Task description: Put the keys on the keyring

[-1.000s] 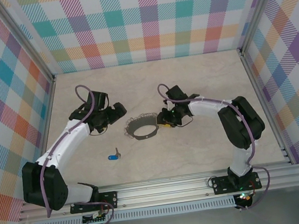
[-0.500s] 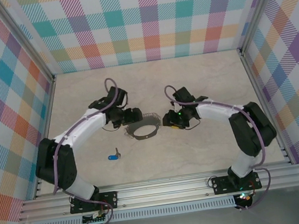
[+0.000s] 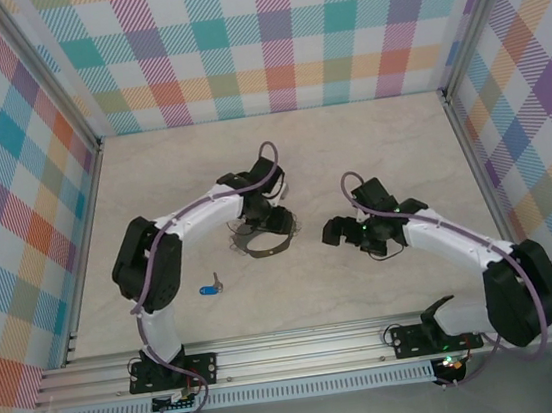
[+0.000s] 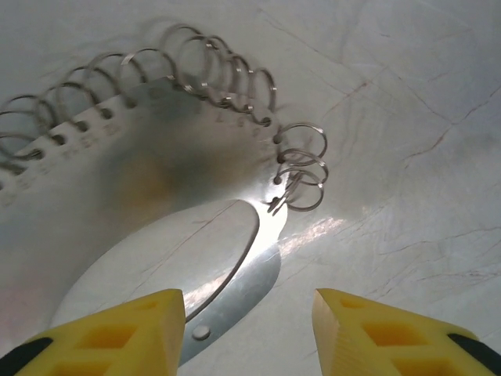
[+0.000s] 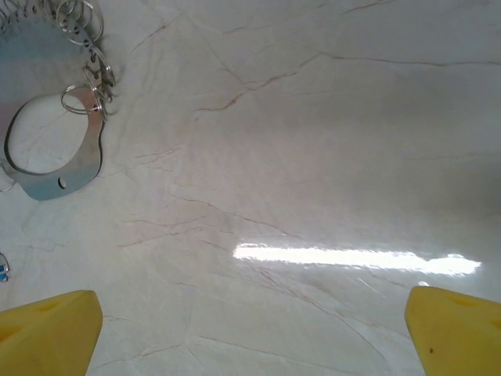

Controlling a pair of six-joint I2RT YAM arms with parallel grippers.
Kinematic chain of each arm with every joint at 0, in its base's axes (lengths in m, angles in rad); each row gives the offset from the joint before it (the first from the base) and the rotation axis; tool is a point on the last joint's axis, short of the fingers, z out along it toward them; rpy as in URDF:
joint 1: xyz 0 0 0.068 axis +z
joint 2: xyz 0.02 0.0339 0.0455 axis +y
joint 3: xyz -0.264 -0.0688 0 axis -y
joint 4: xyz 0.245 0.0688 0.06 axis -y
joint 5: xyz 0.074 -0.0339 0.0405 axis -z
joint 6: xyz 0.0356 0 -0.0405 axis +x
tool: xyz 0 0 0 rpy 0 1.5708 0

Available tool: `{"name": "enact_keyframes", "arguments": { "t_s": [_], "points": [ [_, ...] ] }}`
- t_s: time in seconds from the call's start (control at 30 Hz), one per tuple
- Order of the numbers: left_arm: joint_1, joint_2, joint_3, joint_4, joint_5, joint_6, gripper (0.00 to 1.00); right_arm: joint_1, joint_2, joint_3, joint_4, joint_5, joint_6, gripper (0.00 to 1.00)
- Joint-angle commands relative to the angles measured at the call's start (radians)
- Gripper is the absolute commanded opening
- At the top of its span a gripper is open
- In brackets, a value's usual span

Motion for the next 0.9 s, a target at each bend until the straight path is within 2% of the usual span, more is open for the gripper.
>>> {"name": "enact_keyframes", "arguments": {
  "t_s": [0.0, 0.37, 0.87],
  "points": [
    [-0.021, 0.023, 0.031, -0.037, 0.0, 0.065, 0.44, -0.013, -0.067, -0.034, -0.059, 0.054, 0.048, 1.0],
    [-0.033, 0.092, 0.068, -0.03, -0.007, 0.143, 0.36, -0.018, -0.181, -0.158, -0.017, -0.029, 0.1, 1.0],
    [-0.037, 0.174, 0.147, -0.035, -0.002, 0.166, 0.37, -0.019, -0.212, -0.216, 0.008, -0.035, 0.127, 1.0]
  ]
}}
